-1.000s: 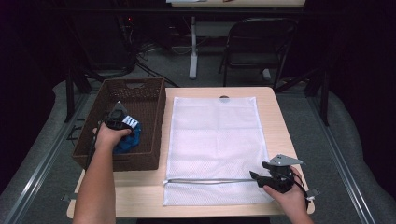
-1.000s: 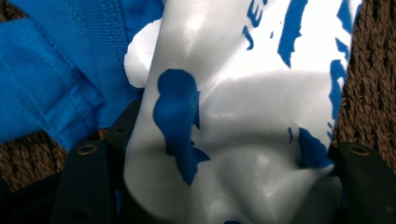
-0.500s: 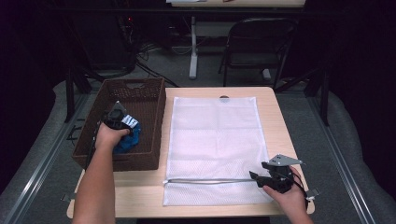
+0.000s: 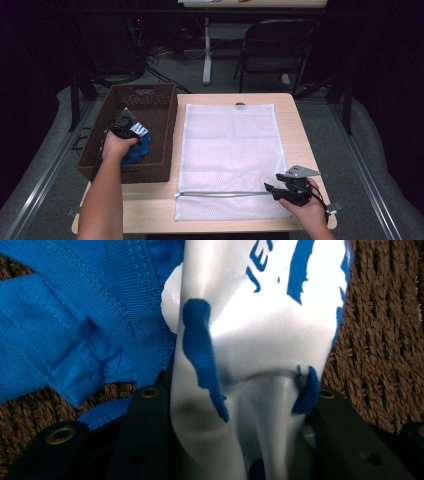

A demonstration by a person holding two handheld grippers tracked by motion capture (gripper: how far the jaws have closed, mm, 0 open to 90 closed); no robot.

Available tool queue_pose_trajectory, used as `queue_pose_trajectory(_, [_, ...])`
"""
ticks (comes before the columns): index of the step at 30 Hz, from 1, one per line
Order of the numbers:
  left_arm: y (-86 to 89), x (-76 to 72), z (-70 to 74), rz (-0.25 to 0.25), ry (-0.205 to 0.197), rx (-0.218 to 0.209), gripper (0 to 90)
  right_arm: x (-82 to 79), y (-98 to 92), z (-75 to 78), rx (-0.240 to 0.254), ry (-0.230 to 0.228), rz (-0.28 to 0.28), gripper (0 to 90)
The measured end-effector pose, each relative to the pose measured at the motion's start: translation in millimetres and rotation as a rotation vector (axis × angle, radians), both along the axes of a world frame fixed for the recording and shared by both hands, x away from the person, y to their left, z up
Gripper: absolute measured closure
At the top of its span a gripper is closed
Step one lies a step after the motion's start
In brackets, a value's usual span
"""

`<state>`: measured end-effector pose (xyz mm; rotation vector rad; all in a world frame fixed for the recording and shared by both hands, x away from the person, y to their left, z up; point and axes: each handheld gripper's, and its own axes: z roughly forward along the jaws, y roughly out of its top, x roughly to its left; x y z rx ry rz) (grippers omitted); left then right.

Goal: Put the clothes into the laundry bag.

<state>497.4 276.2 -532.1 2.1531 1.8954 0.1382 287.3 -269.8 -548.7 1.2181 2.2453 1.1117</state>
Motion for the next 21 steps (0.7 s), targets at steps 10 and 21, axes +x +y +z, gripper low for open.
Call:
queue_pose_trajectory(10, [0.2,-0.1,0.8,-0.008,-0.002,0.005,65.0,5.2,19.4,7.9,0.004,-0.027,0.109,47.6])
queue_pose_trajectory(21, [0.2,-0.4,0.4,0.004,-0.004,-0.005,65.3,13.5,59.5,0.4,-0.052,0.001,0.237,64.8])
